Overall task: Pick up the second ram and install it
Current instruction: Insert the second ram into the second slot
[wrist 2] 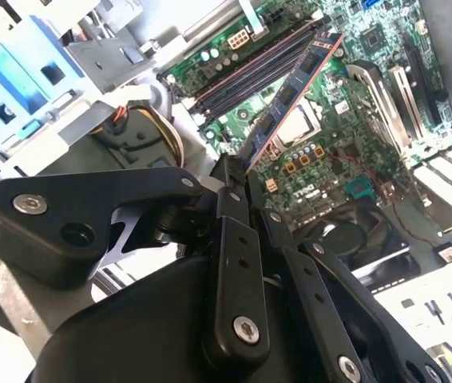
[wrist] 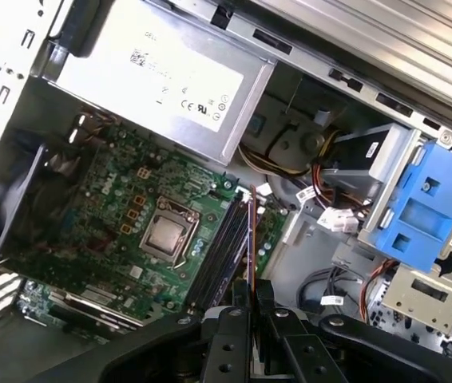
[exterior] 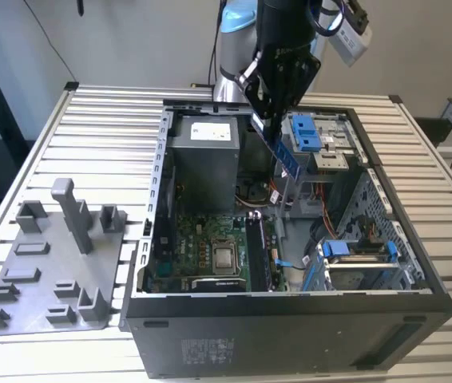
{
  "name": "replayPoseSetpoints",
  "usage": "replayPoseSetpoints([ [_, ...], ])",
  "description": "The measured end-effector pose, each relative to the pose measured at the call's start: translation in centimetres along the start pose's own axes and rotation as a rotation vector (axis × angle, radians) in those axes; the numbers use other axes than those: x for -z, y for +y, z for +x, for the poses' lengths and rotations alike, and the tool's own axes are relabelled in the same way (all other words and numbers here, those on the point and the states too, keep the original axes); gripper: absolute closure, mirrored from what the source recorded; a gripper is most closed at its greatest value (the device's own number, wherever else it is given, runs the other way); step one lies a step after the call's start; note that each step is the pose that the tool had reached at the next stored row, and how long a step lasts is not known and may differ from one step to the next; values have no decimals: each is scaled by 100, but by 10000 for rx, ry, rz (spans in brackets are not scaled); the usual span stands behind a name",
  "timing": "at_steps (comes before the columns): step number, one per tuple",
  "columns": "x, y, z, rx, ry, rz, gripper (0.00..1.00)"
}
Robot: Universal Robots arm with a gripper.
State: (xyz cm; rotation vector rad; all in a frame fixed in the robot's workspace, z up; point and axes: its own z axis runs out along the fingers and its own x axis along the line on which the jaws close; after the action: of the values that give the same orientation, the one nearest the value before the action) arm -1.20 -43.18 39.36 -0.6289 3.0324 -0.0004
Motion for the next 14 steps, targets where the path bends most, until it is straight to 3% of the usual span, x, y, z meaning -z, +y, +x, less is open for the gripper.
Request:
replayPoseSetpoints([
  [11, -2, 0, 0, -608, 5, 27, 86],
  [14, -5, 0, 0, -946, 8, 41, 86],
])
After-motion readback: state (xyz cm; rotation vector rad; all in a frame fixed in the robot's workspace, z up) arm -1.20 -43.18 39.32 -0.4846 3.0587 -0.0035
